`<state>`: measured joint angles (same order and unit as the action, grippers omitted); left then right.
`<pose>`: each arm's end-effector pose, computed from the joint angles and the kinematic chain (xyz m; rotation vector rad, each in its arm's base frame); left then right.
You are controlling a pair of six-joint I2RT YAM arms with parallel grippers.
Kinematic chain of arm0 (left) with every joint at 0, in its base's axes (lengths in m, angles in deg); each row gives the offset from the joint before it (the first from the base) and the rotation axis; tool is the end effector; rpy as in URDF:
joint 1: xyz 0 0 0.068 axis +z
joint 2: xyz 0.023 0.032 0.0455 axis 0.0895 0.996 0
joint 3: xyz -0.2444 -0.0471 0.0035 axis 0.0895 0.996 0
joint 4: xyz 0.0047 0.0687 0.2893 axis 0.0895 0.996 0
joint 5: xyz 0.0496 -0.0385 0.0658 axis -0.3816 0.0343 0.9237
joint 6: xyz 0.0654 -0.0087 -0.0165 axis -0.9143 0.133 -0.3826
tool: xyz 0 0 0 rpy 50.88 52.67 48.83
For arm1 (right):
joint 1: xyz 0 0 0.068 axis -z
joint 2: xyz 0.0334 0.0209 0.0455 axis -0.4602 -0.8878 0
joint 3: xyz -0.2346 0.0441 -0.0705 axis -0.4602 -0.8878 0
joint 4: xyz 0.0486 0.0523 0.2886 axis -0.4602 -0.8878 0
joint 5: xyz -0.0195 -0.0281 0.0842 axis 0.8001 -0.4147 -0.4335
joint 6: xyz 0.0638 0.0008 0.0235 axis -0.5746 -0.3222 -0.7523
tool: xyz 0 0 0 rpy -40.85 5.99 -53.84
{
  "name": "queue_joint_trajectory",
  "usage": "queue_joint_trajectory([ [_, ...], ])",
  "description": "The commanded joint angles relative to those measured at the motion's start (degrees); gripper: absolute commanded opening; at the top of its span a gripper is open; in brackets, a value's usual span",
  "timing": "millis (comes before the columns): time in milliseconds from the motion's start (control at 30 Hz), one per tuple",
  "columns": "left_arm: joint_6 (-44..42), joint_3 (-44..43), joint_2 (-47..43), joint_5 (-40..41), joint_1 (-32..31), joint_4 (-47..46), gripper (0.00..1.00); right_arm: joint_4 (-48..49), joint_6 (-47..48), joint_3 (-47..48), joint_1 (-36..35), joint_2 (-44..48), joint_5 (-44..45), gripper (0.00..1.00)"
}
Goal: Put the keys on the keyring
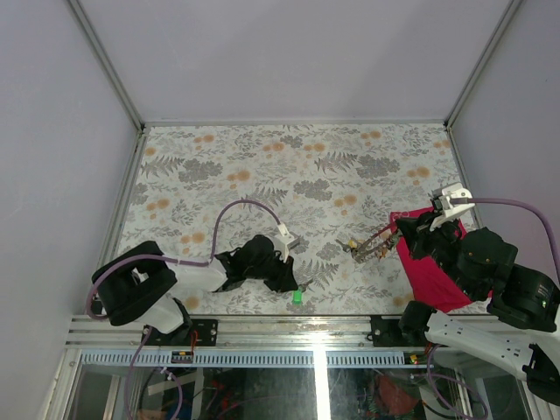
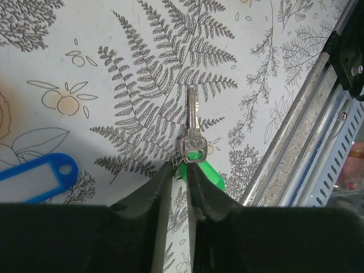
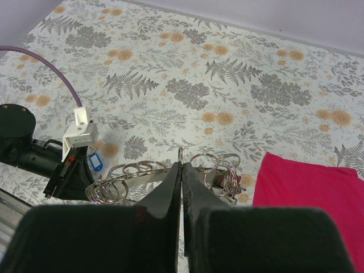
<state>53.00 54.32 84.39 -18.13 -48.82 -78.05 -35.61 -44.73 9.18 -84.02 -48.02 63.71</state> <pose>0.1551 -0.2464 0.0583 0.8479 2.2873 -1.0915 0.0944 0.0932 0.4277 -0.2783 1.7202 0.4304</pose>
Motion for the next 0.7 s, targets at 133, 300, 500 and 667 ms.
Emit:
queue_joint_trajectory([
  [133,-0.77,0.98,-1.61,-0.38,0.16,0.12,0.01,5.88,-0.47,0.66,-0.16,-0.78,-0.4,0.0],
  [300,-1.24,-0.13,-3.9,0.19,0.1,1.49,0.0,5.79,-0.31,0.64,-0.22,-0.79,-0.39,0.0],
  [500,-2.89,-1.41,-8.33,1.42,0.16,4.65,0.0,5.64,-0.34,0.52,-0.17,-0.66,-0.33,0.0],
  [667,-4.66,-1.75,-11.64,2.01,0.11,7.22,0.0,5.81,0.02,0.05,-0.17,-0.57,-0.14,0.0],
])
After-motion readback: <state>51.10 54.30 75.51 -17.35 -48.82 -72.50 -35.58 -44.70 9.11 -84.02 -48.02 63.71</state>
